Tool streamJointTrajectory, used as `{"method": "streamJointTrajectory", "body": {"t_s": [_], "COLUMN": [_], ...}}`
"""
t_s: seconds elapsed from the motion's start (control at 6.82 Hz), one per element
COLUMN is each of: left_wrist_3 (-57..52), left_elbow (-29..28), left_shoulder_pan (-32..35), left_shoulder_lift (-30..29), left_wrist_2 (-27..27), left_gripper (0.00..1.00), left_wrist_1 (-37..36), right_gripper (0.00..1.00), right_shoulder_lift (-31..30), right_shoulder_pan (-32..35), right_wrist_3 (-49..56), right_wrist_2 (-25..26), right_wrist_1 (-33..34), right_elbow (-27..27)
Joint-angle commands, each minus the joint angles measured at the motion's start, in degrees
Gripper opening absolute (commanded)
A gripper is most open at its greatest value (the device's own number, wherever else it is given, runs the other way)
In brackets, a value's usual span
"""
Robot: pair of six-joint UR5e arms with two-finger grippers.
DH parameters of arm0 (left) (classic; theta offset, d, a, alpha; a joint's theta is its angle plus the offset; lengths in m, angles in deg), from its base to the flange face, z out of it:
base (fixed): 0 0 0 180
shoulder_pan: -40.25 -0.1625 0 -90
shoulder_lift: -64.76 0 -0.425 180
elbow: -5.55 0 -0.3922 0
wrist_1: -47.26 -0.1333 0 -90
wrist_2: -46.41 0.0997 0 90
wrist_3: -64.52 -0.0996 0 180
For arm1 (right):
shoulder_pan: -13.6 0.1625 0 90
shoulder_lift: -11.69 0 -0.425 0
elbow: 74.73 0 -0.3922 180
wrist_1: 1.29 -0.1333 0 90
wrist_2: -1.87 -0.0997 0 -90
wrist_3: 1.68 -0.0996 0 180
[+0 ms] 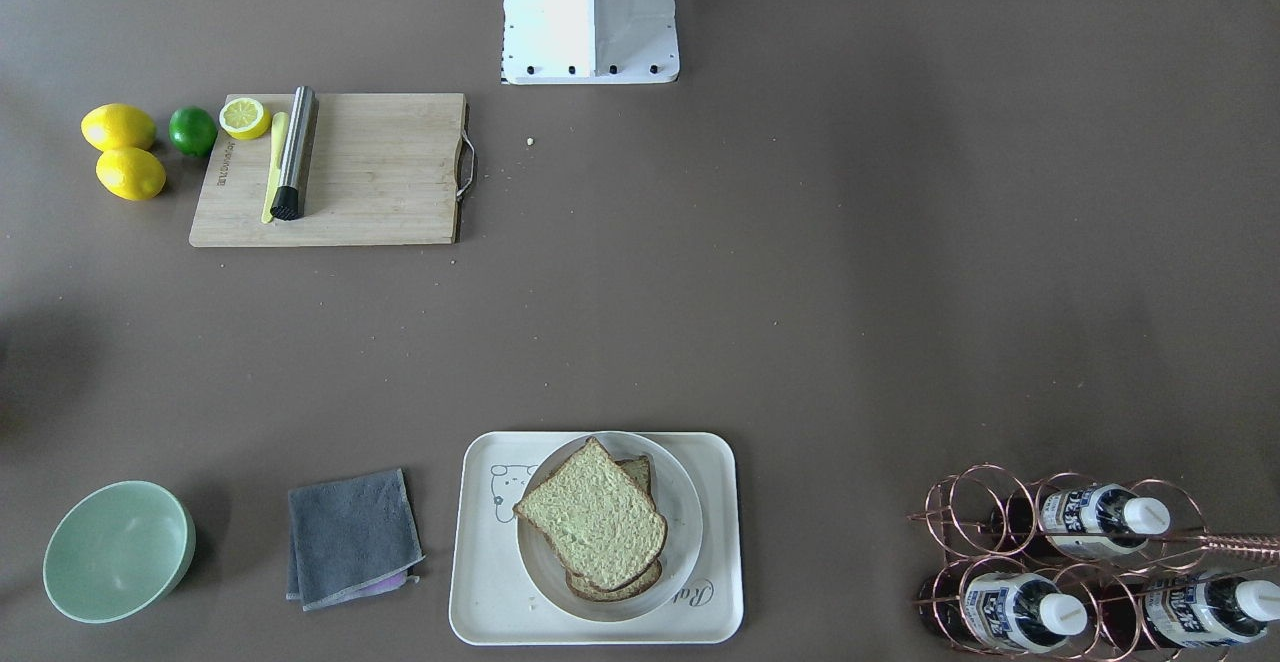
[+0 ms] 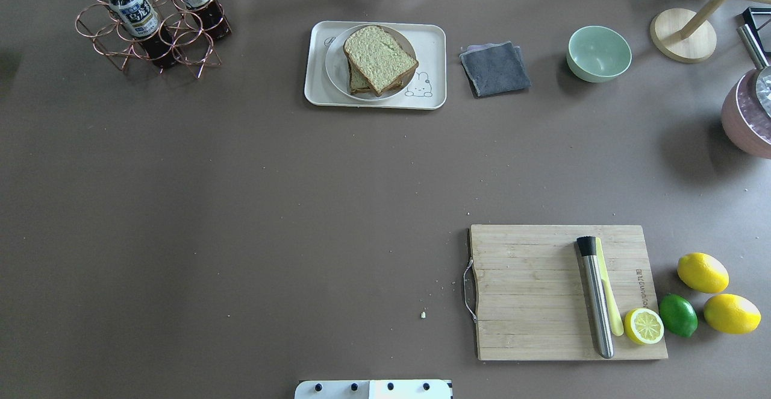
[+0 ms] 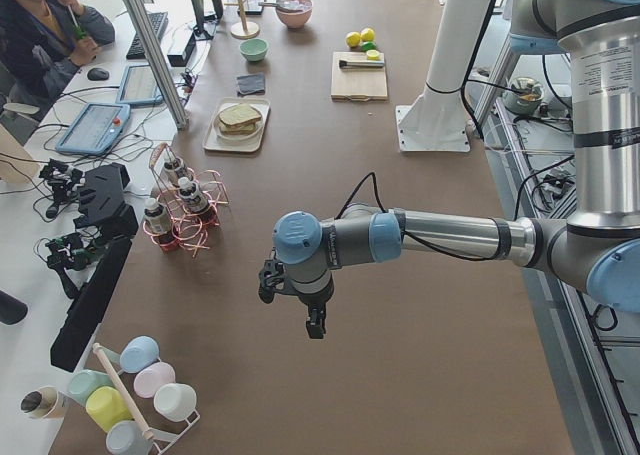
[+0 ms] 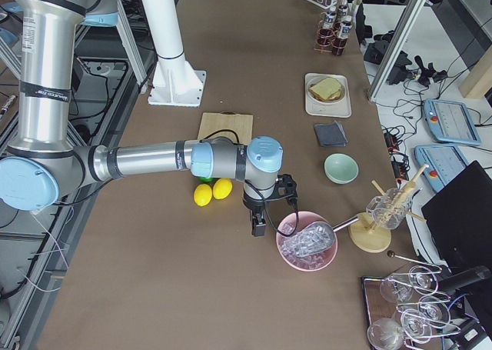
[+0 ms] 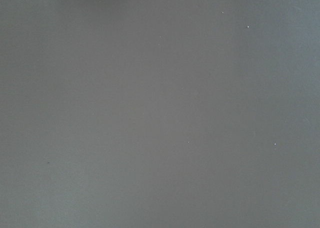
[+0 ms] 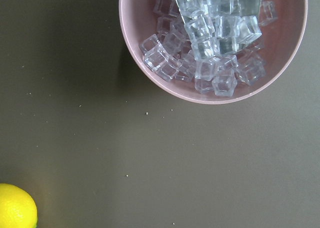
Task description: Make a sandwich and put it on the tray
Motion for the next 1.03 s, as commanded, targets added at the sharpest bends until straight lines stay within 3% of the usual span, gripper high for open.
{"method": "streamJointTrajectory", "body": {"t_s": [0.0,0.88], "left_wrist_3": [0.02,0.2], "left_elbow": [-0.01,1.74], "left_shoulder_pan": [-0.15,-0.15], "left_shoulder_lift": [-0.03,-0.38], "left_wrist_2": [-0.06,-0.23], "left_gripper": [0.97,0.97], "left_wrist_1": [0.04,-0.22], "right_gripper": [1.0,1.0], "right_shoulder_lift": [0.16,0.86], "right_shoulder_pan": [0.0,-0.09], "right_wrist_3": [-0.41,-0.5], "right_wrist_2": [-0.42,-1.12], "right_wrist_1": [0.28,0.19], "right_elbow": [-0.37,-0.2]}}
